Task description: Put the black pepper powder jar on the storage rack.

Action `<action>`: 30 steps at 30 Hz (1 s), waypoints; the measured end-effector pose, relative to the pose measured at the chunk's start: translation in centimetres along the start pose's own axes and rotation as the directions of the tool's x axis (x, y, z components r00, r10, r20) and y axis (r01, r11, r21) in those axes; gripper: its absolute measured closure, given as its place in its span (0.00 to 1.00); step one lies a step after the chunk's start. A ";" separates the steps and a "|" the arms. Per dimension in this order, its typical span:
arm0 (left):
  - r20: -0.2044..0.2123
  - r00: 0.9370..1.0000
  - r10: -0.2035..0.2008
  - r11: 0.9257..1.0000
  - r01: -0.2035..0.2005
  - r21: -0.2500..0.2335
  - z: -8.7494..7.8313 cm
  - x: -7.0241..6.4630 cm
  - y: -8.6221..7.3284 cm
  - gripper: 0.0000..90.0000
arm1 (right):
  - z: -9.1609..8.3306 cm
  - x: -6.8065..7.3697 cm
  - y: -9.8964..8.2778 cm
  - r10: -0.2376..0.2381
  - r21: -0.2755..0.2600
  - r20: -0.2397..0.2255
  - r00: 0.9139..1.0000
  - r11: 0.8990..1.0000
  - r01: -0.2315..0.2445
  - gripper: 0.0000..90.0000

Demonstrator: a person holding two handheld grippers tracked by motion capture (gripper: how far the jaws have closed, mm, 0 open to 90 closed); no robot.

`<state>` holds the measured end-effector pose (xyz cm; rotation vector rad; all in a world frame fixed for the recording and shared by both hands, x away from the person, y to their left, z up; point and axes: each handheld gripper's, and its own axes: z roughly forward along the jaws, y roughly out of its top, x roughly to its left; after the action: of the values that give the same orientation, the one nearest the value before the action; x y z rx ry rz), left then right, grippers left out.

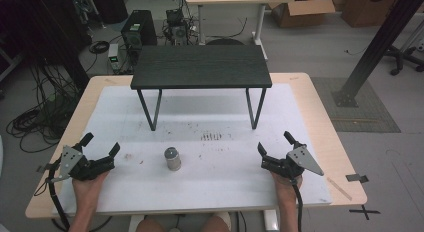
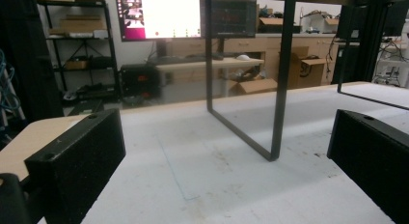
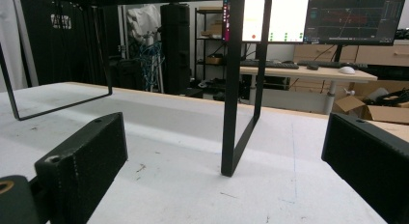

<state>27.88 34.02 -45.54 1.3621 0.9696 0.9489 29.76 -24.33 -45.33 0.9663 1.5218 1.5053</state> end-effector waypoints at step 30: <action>-0.003 1.000 0.002 1.000 -0.002 0.006 0.1 0.0 0.0 0.00 | 0.0 0.0 0.0 -0.004 0.001 -0.002 1.000 1.000 0.004 0.02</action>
<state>27.95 33.98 -45.49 1.3675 0.9739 0.9502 29.78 -24.31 -45.31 0.9624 1.5252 1.5031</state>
